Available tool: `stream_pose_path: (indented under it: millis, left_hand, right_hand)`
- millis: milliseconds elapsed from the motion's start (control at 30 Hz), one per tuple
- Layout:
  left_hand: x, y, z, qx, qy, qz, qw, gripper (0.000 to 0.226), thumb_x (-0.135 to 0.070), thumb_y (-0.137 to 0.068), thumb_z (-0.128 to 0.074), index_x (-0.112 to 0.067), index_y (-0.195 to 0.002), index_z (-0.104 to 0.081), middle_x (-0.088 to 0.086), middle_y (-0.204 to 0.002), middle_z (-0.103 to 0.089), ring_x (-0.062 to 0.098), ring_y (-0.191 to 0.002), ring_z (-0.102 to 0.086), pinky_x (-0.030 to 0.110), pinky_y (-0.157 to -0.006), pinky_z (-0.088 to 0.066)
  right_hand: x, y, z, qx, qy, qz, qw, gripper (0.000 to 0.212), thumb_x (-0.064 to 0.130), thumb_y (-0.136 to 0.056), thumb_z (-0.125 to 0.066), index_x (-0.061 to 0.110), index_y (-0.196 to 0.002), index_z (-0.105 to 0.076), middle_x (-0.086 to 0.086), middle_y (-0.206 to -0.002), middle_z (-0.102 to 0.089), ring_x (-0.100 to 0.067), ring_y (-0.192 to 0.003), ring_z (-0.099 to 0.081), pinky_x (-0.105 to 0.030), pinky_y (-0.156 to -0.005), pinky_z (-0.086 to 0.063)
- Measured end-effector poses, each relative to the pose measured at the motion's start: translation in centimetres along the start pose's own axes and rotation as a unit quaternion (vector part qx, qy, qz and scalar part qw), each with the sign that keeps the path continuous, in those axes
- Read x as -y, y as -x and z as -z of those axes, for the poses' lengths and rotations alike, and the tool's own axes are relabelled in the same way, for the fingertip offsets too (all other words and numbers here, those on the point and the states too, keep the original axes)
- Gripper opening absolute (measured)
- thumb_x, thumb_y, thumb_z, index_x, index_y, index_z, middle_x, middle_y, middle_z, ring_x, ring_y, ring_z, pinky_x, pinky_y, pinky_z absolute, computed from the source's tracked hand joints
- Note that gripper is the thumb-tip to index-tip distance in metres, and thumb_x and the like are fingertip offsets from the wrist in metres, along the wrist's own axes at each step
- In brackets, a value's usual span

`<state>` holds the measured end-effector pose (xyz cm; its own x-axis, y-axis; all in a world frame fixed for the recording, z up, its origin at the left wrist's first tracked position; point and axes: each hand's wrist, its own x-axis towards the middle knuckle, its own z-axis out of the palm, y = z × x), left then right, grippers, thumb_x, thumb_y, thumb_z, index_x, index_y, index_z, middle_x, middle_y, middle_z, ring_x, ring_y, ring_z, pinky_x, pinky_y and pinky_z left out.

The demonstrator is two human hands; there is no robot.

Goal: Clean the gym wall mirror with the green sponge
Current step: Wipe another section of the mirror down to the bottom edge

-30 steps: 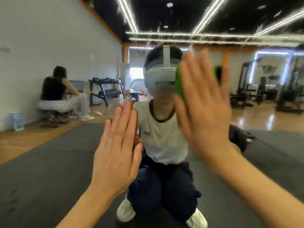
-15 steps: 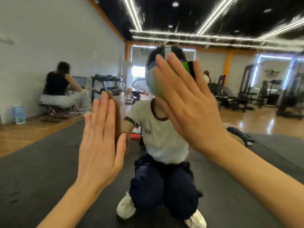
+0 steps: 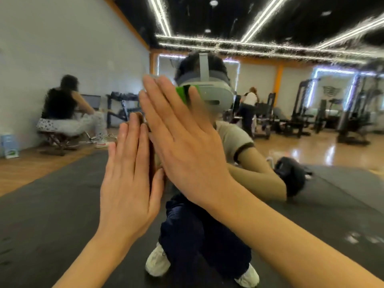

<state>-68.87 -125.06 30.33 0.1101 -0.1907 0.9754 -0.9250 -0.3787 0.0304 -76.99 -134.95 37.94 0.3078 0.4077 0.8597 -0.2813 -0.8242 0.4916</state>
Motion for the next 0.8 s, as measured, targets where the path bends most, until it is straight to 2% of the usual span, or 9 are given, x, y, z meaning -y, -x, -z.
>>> stream_pose_path:
  millis: [100,233,300,367,467,567,667,733,800]
  left_hand:
    - [0.0,0.1,0.0,0.004,0.002,-0.003,1.0,0.068,-0.032,-0.105,-0.033,-0.006,-0.16,-0.002,0.001,-0.168,0.006,0.019,-0.157,0.006,0.031,-0.126,0.006]
    - [0.1,0.2,-0.3,-0.014,-0.001,-0.011,1.0,0.068,-0.027,-0.103,-0.035,-0.003,-0.159,-0.005,0.006,-0.168,0.001,0.02,-0.157,0.005,0.032,-0.126,0.005]
    - [0.0,0.1,-0.3,-0.015,0.0,-0.012,1.0,0.067,-0.024,-0.103,-0.035,-0.001,-0.159,-0.006,0.006,-0.167,0.001,0.02,-0.157,0.005,0.032,-0.127,0.005]
    - [-0.1,0.1,-0.2,-0.019,0.011,-0.011,1.0,0.065,-0.022,-0.103,-0.034,0.0,-0.158,-0.007,0.007,-0.167,-0.001,0.018,-0.157,0.005,0.031,-0.126,0.005]
    - [0.0,0.0,0.0,-0.008,0.029,-0.007,1.0,0.064,-0.018,-0.103,-0.033,-0.003,-0.159,-0.006,0.006,-0.167,-0.002,0.017,-0.156,0.005,0.032,-0.126,0.005]
    - [0.0,0.1,0.4,0.001,0.044,-0.012,0.999,0.064,-0.015,-0.102,-0.034,-0.003,-0.159,-0.006,0.007,-0.167,-0.001,0.019,-0.157,0.004,0.033,-0.127,0.005]
    - [0.1,0.1,1.0,0.015,0.044,-0.022,0.999,0.065,-0.014,-0.102,-0.037,-0.003,-0.159,-0.007,0.008,-0.168,-0.002,0.02,-0.157,0.002,0.032,-0.127,0.004]
    - [0.6,0.3,1.4,0.015,0.058,-0.033,0.998,0.065,-0.014,-0.102,-0.037,-0.003,-0.159,-0.009,0.007,-0.168,-0.004,0.021,-0.157,0.0,0.032,-0.127,0.003]
    - [1.6,0.5,2.0,0.012,0.057,-0.043,0.997,0.065,-0.015,-0.102,-0.036,-0.003,-0.159,-0.008,0.003,-0.168,-0.003,0.018,-0.157,0.002,0.031,-0.127,0.004]
  right_hand:
    - [-3.6,3.1,1.8,0.024,-0.014,-0.01,1.0,0.056,0.015,-0.104,-0.047,0.003,-0.155,-0.027,-0.018,-0.162,-0.03,-0.023,-0.152,-0.017,-0.043,-0.125,-0.002]
    - [-7.7,10.2,5.1,-0.014,-0.018,-0.251,0.968,0.054,0.02,-0.106,-0.033,0.001,-0.155,-0.022,-0.019,-0.162,-0.021,-0.023,-0.153,-0.008,-0.038,-0.125,0.008]
    - [-5.8,9.8,4.3,-0.038,-0.023,-0.333,0.942,0.055,0.018,-0.103,-0.038,-0.004,-0.152,-0.025,-0.025,-0.16,-0.023,-0.029,-0.152,-0.01,-0.043,-0.124,0.008]
    - [-1.8,7.2,2.3,-0.002,-0.028,-0.294,0.956,0.06,0.017,-0.098,-0.048,-0.006,-0.15,-0.028,-0.026,-0.159,-0.025,-0.034,-0.149,-0.011,-0.055,-0.121,0.002]
    - [4.0,5.3,-0.3,0.013,-0.005,-0.128,0.992,0.055,0.02,-0.106,-0.037,0.005,-0.155,-0.017,-0.01,-0.164,-0.014,-0.02,-0.153,-0.005,-0.044,-0.126,0.002]
    - [1.8,8.2,0.7,0.042,-0.008,-0.08,0.996,0.061,0.02,-0.104,-0.042,0.009,-0.157,-0.014,-0.003,-0.165,-0.012,-0.018,-0.154,-0.004,-0.041,-0.126,0.003]
    - [-2.2,13.4,3.8,0.077,0.006,-0.193,0.978,0.064,0.025,-0.102,-0.04,0.008,-0.159,-0.015,-0.002,-0.167,-0.01,-0.017,-0.156,0.0,-0.04,-0.125,0.007]
    - [-2.4,14.9,4.6,0.043,0.0,-0.304,0.952,0.059,0.021,-0.102,-0.036,0.004,-0.156,-0.018,-0.011,-0.165,-0.015,-0.017,-0.156,0.002,-0.043,-0.125,0.008]
    - [-0.1,13.3,3.3,0.028,-0.001,-0.348,0.937,0.063,0.018,-0.097,-0.037,0.002,-0.155,-0.018,-0.015,-0.164,-0.014,-0.017,-0.155,0.006,-0.044,-0.124,0.011]
